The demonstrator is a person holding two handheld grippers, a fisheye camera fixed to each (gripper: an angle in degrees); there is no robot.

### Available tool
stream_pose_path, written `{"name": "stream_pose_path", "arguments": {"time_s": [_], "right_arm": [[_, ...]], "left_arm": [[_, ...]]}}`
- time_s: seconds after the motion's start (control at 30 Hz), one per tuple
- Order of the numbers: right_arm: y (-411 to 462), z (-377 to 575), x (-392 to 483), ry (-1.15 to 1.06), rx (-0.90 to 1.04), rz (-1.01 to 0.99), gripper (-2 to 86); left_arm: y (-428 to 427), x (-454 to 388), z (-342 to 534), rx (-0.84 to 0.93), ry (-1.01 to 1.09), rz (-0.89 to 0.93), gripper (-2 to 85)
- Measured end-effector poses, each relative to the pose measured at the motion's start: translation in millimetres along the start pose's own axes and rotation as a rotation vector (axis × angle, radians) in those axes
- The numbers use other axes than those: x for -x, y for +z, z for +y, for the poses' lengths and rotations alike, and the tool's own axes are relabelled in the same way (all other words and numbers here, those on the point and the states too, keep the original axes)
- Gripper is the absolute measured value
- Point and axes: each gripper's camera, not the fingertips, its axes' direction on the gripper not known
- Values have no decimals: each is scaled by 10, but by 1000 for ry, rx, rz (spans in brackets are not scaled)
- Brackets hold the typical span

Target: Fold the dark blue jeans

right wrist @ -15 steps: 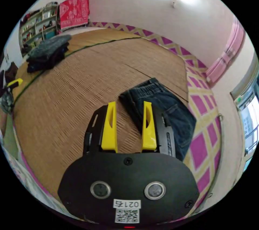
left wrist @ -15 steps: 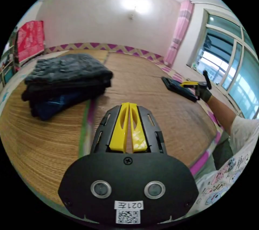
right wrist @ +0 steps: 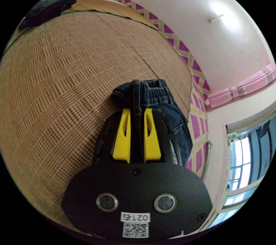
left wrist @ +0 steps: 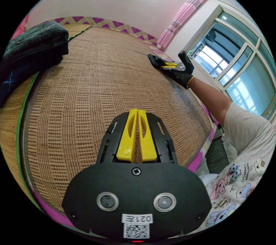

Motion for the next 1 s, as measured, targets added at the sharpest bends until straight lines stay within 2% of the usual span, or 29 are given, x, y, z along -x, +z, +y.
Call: {"name": "stream_pose_path", "arguments": {"time_s": [0.13,0.2,0.3,0.57,0.63,0.73,0.83,1.0], "right_arm": [[-375,81,-238,172,8,-139,49],[-646,225,-202,168,-36,-192,48],[-1145,410,74,119,-91,-293,48],[-2046,506,1602,-133,-104,-502,54],[-2161,602,1749,-150,-102,-521,62],[-2370,780,1768,-155,-126,-449,89],[-2478,899,1628,-87,-183,-505,127],[-2264,901,1652,-54,-174,-428,120]], "left_arm": [[136,-24,93,46,-20,-29,-9],[191,-1,123,68,-32,-14,-9],[241,19,193,80,-38,11,-9],[50,-8,606,-44,-72,96,-9],[-88,-98,816,-68,-45,89,-9],[-266,-164,1058,-93,-14,61,-9],[-391,-165,1224,-118,-20,81,-10],[-392,-198,1384,-123,-29,93,-10]]}}
